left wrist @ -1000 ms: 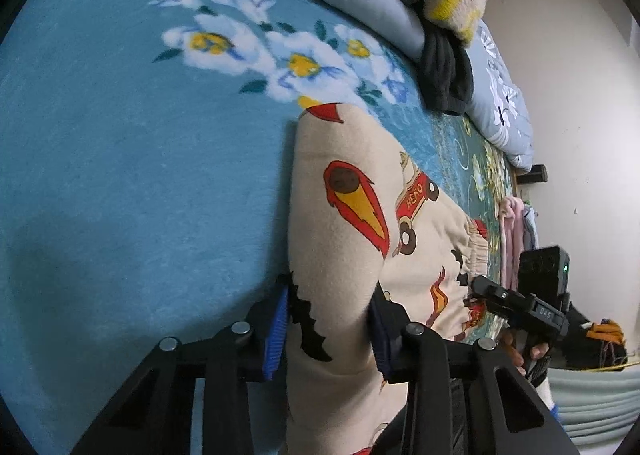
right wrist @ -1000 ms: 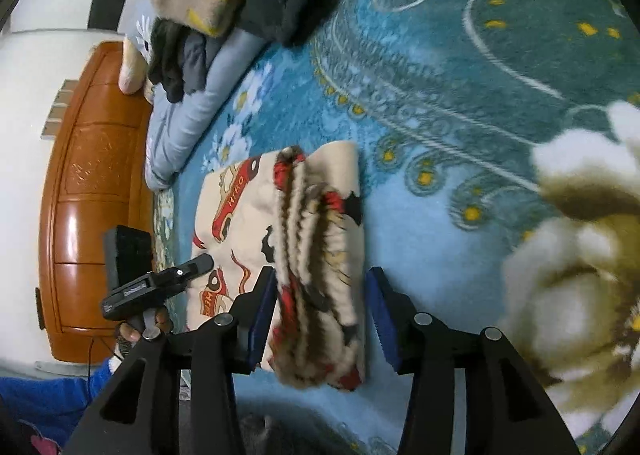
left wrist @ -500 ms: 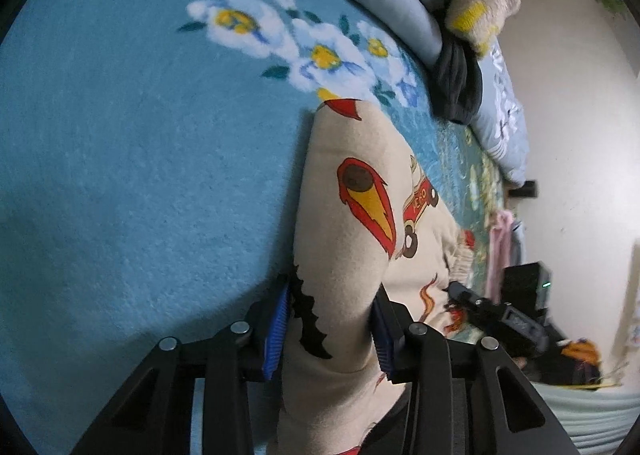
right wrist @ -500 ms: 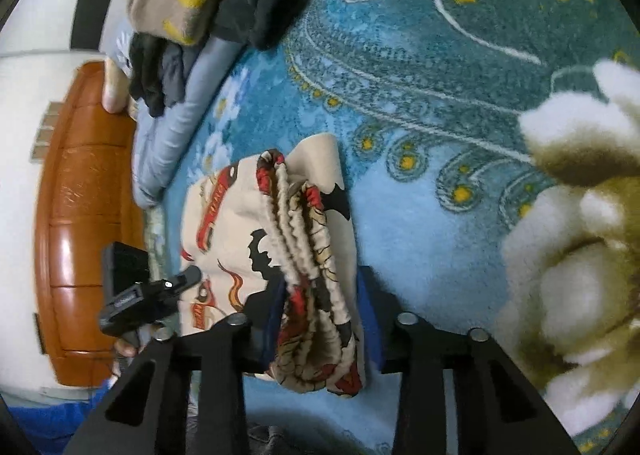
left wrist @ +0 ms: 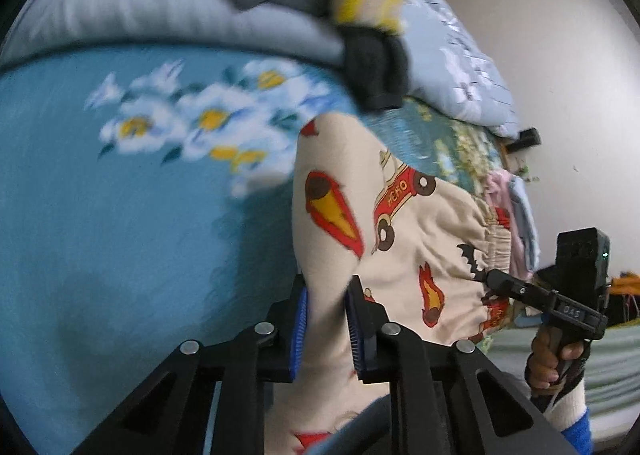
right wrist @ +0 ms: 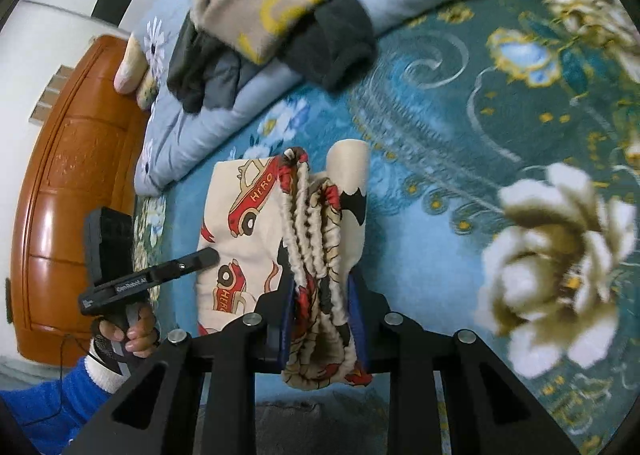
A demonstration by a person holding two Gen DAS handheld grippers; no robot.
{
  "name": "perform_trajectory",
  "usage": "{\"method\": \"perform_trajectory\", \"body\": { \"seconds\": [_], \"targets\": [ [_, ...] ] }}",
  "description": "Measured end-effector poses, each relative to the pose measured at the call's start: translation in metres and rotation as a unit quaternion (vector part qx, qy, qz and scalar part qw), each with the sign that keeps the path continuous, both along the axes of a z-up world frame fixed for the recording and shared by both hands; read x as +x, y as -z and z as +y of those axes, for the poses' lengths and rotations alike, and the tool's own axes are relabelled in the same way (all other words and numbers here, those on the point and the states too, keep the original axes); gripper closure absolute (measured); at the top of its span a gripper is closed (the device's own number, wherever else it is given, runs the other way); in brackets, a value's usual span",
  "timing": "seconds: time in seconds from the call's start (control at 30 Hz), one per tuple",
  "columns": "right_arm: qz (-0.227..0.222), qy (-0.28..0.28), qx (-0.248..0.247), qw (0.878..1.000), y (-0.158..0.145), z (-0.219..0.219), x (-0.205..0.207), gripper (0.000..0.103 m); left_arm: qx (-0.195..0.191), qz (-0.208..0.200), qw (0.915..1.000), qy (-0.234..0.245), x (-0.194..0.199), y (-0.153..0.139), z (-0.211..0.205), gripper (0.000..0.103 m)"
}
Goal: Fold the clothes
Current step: 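Carry the folded pants with both grippers onto the pink towel stack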
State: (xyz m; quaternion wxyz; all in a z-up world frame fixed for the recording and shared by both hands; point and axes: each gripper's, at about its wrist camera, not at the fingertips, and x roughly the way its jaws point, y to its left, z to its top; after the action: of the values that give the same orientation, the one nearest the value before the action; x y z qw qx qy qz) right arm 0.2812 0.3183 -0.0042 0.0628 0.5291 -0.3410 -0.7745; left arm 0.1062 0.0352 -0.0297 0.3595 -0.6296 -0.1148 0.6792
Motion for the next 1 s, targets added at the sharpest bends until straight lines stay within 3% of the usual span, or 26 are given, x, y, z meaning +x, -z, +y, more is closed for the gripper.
{"method": "perform_trajectory", "body": {
  "seconds": [0.17, 0.37, 0.57, 0.67, 0.7, 0.73, 0.87, 1.0],
  "targets": [
    [0.044, 0.057, -0.015, 0.997, -0.017, 0.020, 0.036, 0.078, 0.029, 0.034, 0.9985, 0.034, -0.007, -0.042, 0.032, 0.087],
    [0.028, 0.103, -0.021, 0.994, 0.002, 0.041, 0.068, 0.078, 0.024, 0.064, 0.9951, 0.072, -0.003, -0.063, 0.080, 0.087],
    [0.015, 0.146, -0.047, 0.988, 0.027, 0.063, 0.092, 0.078, -0.026, 0.039, 0.9973, 0.056, -0.004, -0.020, 0.066, 0.082],
    [0.006, 0.151, -0.054, 0.987, 0.038, 0.067, 0.094, 0.078, -0.047, 0.018, 0.9976, 0.048, 0.001, 0.006, 0.055, 0.063],
    [0.003, 0.153, -0.056, 0.987, 0.041, 0.068, 0.095, 0.078, -0.049, 0.011, 0.9978, 0.044, 0.003, 0.014, 0.052, 0.051],
    [0.000, 0.155, -0.059, 0.986, 0.044, 0.069, 0.095, 0.078, -0.047, 0.003, 0.9981, 0.039, 0.005, 0.021, 0.049, 0.048],
    [-0.009, 0.168, -0.071, 0.983, 0.055, 0.072, 0.098, 0.078, -0.024, -0.034, 0.9981, 0.045, 0.013, 0.042, 0.057, 0.043],
    [-0.015, 0.179, -0.076, 0.981, 0.061, 0.075, 0.102, 0.078, -0.028, -0.047, 0.9965, 0.063, 0.019, 0.054, 0.078, 0.043]
  ]
}}
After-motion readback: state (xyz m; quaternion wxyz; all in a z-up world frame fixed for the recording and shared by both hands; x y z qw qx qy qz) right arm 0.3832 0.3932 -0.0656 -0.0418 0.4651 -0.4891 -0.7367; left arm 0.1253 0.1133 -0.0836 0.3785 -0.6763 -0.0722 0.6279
